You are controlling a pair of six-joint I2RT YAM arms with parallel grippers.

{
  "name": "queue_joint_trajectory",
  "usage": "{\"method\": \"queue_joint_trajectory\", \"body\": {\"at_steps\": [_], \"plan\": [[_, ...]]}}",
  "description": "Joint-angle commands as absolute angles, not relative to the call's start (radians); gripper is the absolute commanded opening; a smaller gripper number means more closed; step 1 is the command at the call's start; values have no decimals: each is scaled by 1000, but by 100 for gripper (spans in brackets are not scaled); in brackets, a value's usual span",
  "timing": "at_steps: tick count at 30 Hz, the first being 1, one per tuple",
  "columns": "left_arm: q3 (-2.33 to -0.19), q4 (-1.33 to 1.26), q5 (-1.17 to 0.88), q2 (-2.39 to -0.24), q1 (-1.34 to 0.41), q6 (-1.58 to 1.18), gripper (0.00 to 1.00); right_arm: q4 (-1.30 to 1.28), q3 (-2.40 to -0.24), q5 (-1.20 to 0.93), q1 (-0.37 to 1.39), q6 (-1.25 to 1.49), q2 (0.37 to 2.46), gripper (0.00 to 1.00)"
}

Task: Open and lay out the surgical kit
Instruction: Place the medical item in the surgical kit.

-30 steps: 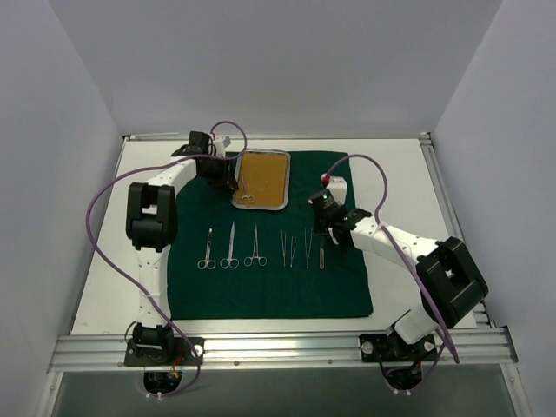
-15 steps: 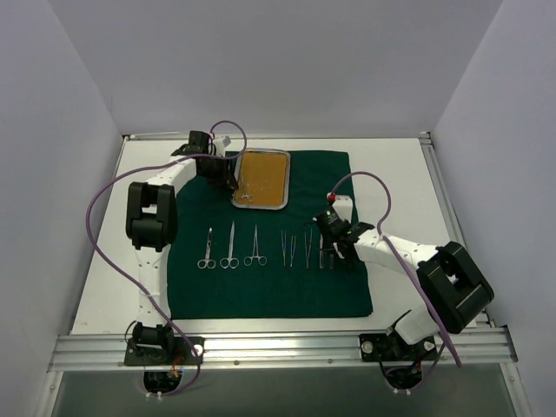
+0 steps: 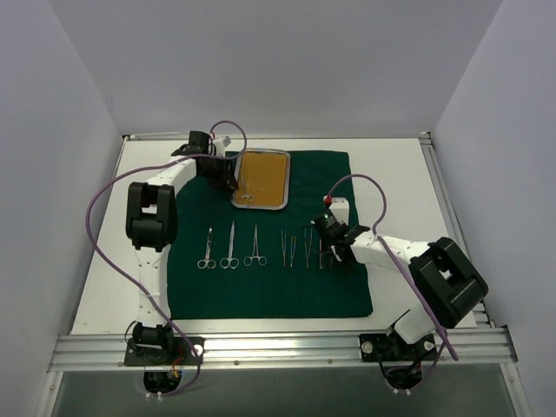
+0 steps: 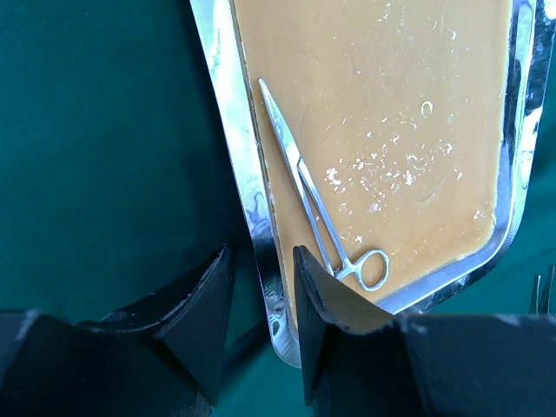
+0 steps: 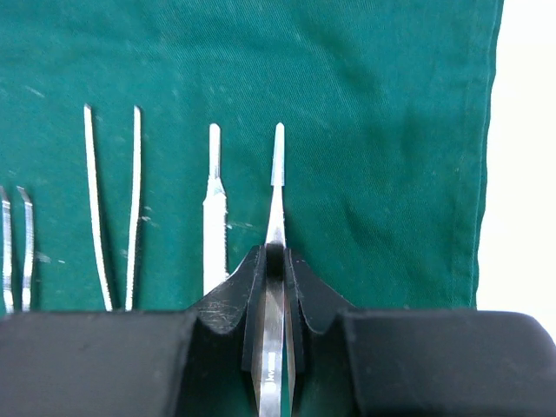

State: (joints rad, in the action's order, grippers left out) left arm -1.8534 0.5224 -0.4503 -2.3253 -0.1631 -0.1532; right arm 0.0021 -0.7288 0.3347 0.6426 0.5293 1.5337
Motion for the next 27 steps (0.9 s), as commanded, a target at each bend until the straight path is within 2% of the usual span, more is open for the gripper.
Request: {"method": "queue_joint_trajectory", "body": {"at_steps": [1, 9, 27], "plan": [[-1884, 503, -476, -2299, -164, -156, 43, 31, -696, 344, 646, 532, 1529, 0], [-1882, 509, -480, -2307, -163, -153, 43, 61, -707, 339, 640, 509, 1597, 0], [-1890, 508, -489, -2312, -160, -156, 43, 21, -744, 382, 635, 503, 1534, 0]]}}
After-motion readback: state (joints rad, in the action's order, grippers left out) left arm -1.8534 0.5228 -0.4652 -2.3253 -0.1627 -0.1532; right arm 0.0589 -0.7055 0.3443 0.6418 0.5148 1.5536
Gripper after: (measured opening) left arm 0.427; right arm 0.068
